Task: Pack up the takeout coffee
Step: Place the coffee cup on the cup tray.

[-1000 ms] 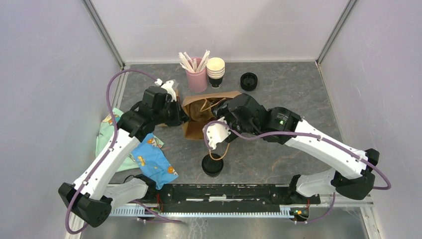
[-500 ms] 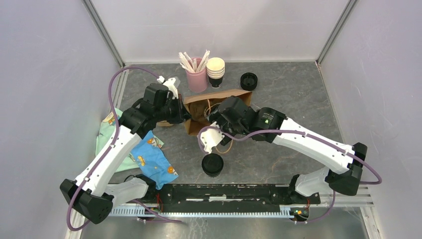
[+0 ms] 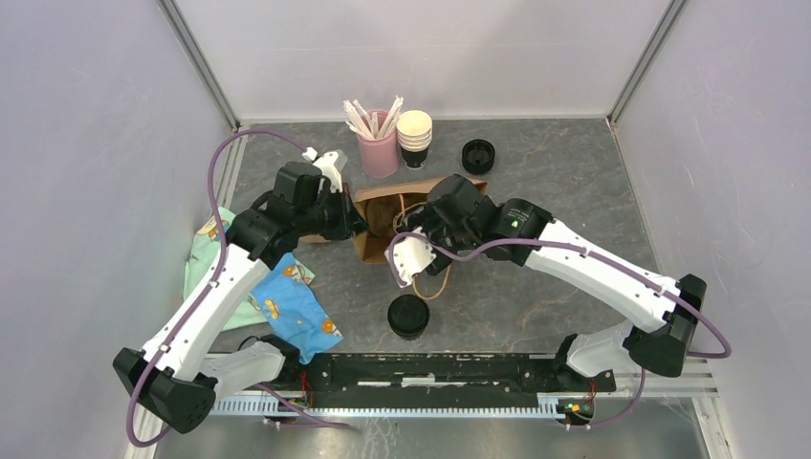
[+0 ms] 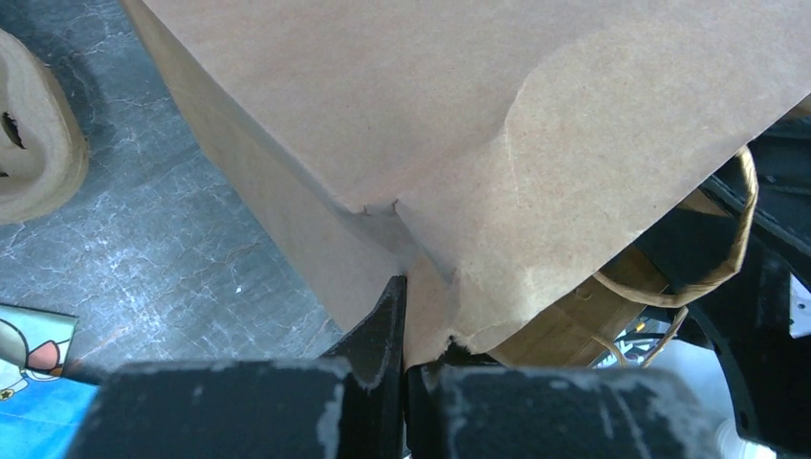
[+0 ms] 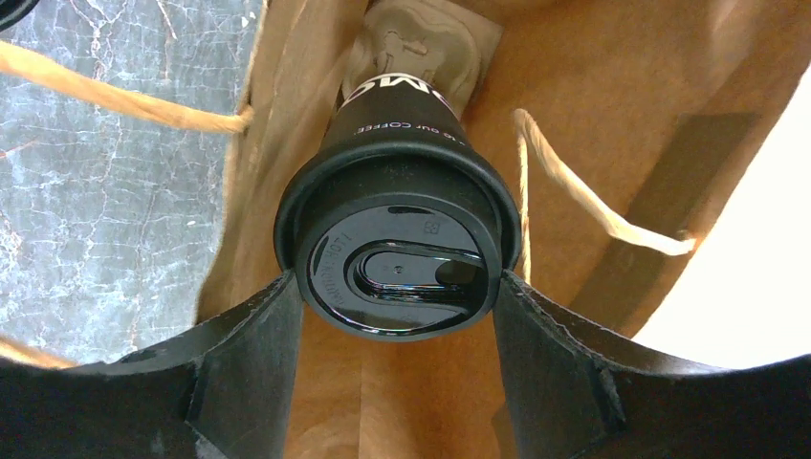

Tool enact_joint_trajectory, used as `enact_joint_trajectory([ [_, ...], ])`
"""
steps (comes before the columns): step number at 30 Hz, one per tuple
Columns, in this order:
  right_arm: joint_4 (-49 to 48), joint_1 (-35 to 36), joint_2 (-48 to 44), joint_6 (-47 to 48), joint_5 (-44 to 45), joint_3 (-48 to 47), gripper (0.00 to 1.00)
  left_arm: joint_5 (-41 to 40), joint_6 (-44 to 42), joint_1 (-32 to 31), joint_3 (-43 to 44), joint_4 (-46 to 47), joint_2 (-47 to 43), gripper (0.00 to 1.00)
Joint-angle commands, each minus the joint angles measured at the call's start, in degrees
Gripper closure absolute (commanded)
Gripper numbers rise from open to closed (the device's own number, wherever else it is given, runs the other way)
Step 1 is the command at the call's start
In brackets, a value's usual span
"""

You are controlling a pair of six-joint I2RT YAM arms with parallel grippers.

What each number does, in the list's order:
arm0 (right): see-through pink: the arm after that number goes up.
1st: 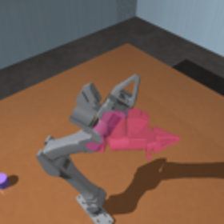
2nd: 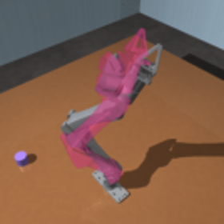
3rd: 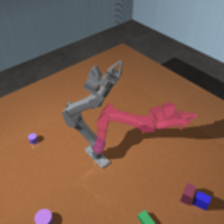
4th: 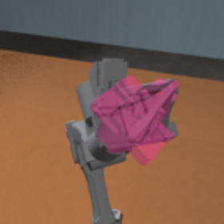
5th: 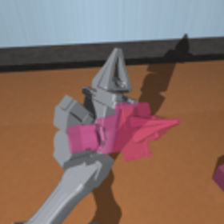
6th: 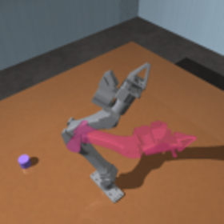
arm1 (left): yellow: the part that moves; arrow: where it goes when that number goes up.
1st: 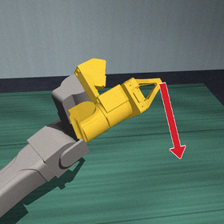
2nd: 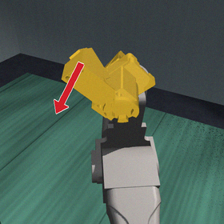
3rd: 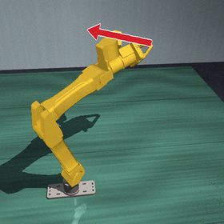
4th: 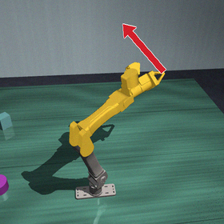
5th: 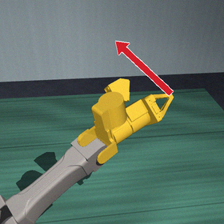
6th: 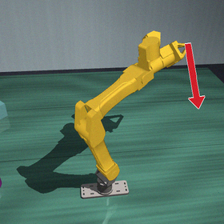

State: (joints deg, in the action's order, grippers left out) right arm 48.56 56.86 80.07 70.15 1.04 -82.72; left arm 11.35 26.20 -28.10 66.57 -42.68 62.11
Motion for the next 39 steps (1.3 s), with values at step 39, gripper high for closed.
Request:
enact_joint_trajectory([
  [39, -12.6, -3.2, 5.7, 6.2, 4.6, 6.0, 1.00, 1.3, -0.8, -0.1, -2.9, 2.9, -1.7, 0.98],
])
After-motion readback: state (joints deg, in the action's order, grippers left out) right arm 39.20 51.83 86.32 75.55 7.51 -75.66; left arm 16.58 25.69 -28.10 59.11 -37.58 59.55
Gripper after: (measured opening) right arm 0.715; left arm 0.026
